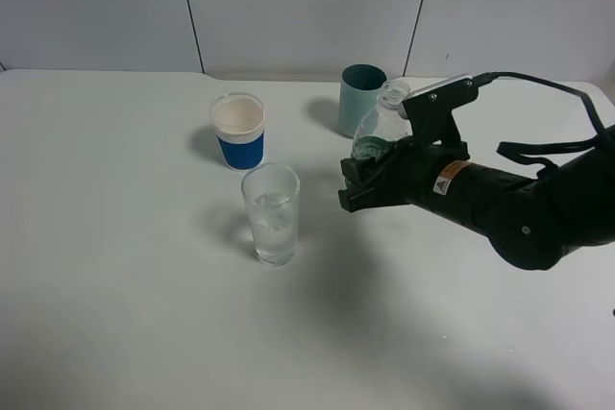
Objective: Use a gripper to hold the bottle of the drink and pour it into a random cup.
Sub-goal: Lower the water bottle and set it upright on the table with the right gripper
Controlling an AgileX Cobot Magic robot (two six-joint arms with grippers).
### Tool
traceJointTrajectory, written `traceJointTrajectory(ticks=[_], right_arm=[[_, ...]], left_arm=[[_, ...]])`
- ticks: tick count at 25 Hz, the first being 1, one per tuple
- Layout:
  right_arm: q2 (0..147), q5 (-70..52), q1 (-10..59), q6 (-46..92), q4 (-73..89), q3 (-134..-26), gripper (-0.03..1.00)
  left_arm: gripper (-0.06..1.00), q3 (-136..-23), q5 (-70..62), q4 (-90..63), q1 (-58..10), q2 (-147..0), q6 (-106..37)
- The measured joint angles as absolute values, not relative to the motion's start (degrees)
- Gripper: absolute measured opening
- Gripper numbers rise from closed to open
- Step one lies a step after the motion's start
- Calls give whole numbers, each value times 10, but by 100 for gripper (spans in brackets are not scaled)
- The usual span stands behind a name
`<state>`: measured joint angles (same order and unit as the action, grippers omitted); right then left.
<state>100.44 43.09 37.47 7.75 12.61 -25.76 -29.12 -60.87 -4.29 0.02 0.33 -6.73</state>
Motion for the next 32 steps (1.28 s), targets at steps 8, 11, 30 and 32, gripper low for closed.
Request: traceJointTrajectory(ticks=[8, 11, 30, 32], right_arm=[[1005, 380, 375, 112, 126, -258, 57], [1005, 369, 375, 144, 126, -258, 57], [1037, 391, 369, 208, 116, -259, 57], [1045, 406, 369, 208, 110, -259, 57]], left_arm=[[99, -291, -609, -43, 0, 3, -67], [99, -291, -609, -43, 0, 3, -67], [99, -291, -609, -43, 0, 3, -67], [99, -291, -609, -43, 0, 3, -67]])
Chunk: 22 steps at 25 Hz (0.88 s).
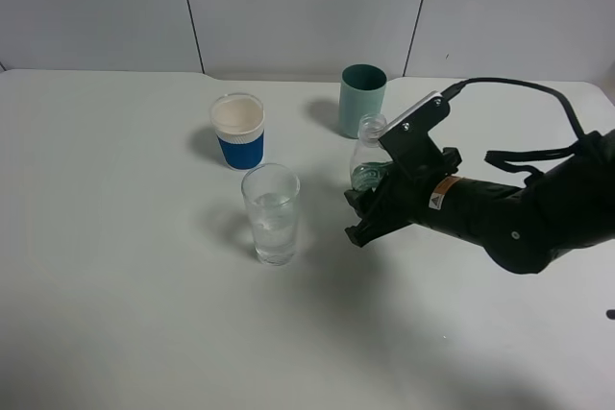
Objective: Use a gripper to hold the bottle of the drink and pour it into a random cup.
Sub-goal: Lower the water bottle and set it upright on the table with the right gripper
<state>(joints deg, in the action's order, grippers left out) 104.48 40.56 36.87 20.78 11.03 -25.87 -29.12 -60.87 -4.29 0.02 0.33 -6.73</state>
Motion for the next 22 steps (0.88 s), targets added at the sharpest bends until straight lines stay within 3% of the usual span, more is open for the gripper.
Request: traceJointTrajectory(ticks=[22], right_arm=[[1052, 484, 369, 71, 84, -259, 57]], left_arm=[[99, -291, -609, -43, 0, 3, -67]])
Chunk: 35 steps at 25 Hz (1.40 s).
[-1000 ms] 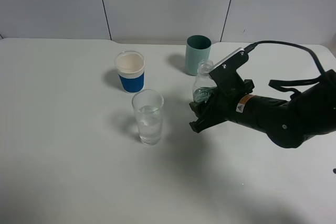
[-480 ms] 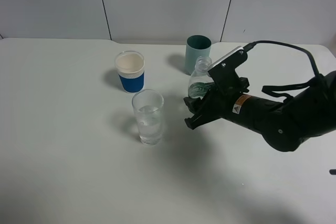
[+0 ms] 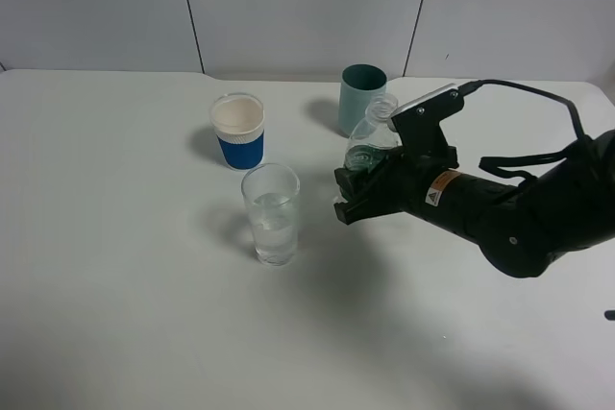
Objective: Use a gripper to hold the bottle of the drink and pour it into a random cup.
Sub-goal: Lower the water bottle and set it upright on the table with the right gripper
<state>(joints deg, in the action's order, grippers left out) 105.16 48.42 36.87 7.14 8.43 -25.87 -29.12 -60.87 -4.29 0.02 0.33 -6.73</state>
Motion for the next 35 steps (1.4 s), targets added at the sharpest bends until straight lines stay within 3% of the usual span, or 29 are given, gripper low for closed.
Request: traceJointTrajectory(ticks=[28, 35], right_arm=[[1052, 432, 369, 63, 85, -259, 57], [1052, 432, 369, 63, 85, -259, 75]], left_arm=[[99, -291, -609, -43, 0, 3, -67], [99, -291, -609, -43, 0, 3, -67]])
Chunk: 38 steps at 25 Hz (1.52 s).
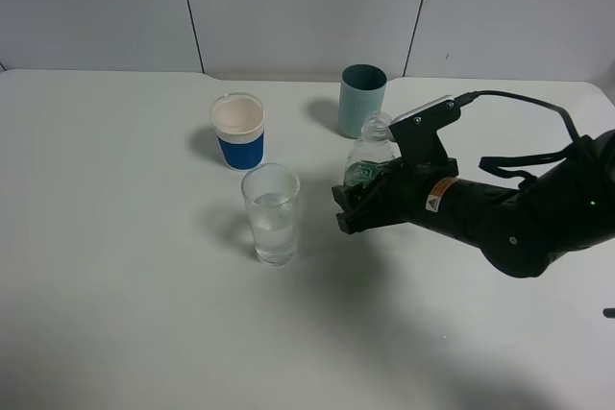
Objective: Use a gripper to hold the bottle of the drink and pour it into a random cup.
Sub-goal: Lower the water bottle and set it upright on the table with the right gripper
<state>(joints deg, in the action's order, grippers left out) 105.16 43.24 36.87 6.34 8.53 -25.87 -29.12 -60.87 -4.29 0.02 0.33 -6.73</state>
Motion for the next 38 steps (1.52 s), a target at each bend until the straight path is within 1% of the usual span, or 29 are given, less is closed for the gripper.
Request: traceJointTrajectory(ticks=[2, 5, 17, 28, 38], right_arm=[[1052, 432, 369, 63, 85, -259, 79], [1052, 432, 369, 63, 85, -259, 81], [1044, 410, 369, 63, 85, -259, 82], [957, 387, 369, 84, 84, -257, 82], [833, 374, 368, 135, 96, -256, 82]], left_arm=[[99, -291, -609, -43, 0, 3, -67], [99, -291, -609, -43, 0, 3, -67], [99, -291, -609, -43, 0, 3, -67], [99, -291, -609, -43, 0, 3, -67], [99, -291, -609, -43, 0, 3, -67]])
